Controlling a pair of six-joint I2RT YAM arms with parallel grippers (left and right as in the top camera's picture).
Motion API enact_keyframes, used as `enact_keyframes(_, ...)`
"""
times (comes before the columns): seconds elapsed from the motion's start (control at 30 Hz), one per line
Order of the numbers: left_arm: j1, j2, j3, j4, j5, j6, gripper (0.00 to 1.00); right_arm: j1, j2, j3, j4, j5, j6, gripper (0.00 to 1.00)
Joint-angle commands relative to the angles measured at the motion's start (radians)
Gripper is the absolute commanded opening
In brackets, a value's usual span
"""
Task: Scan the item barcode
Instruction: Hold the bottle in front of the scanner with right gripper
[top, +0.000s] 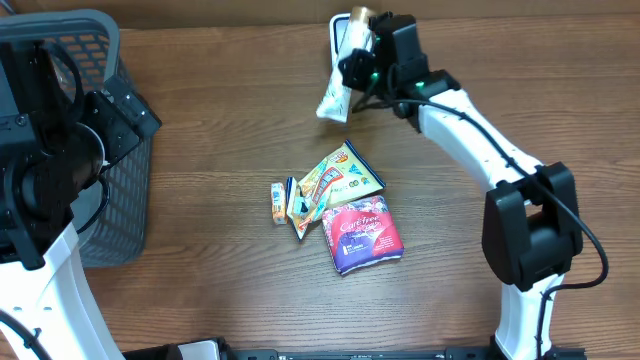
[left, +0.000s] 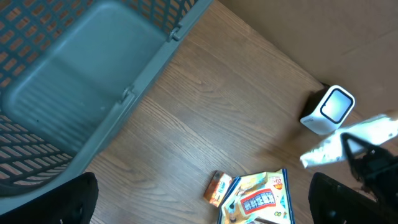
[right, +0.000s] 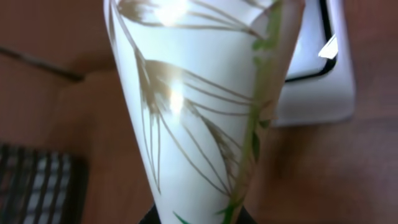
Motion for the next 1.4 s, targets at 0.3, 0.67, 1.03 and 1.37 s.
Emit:
enact_keyframes(0.3,0.005,0.006,0.008,0.002,0.002,0.016,1.00,0.008,0.068,0.027,0.446,0.336,0.257,0.04)
enact_keyframes(0.67,0.005,0.006,0.008,0.002,0.002,0.016,1.00,-0.010,0.171,0.027,0.602,0.391,0.262,0.04)
enact_keyframes(1.03,0.005,0.006,0.008,0.002,0.002,0.016,1.00,-0.003,0.171,0.027,0.451,0.072,0.293,0.04)
enact_keyframes(1.37,0.005,0.006,0.008,0.002,0.002,0.016,1.00,-0.006,0.169,0.082,0.066,0.038,0.032,0.04)
